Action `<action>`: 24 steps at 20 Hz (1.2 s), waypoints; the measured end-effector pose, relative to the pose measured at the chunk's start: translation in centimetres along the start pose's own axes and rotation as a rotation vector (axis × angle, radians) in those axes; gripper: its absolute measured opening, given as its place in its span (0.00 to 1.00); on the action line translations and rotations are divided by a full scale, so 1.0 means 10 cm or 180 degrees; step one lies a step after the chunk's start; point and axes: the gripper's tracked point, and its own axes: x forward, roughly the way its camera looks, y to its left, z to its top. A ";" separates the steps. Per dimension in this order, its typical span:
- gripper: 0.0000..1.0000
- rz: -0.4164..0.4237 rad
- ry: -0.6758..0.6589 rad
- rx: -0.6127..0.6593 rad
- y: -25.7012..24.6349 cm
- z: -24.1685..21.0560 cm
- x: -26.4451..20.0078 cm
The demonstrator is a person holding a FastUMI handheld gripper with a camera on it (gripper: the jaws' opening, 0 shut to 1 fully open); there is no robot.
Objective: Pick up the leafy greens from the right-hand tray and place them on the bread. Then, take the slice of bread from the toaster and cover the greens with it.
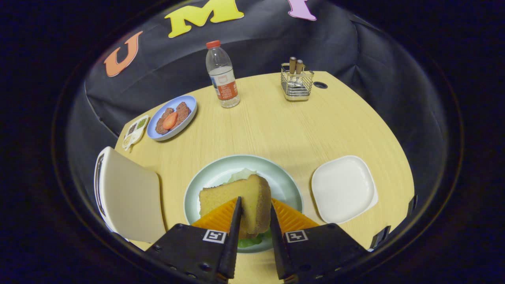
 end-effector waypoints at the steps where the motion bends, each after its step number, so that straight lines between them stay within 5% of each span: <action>1: 0.43 -0.0005 0.0000 -0.0034 -0.01 -0.01 0.02; 11: 0.69 -0.0178 -0.0053 -0.0317 -0.11 0.02 -0.15; 14: 0.69 -0.0176 -0.0200 -0.0404 -0.07 0.13 -0.36; 24: 0.75 0.0011 -0.1182 -0.0499 0.26 0.66 -1.72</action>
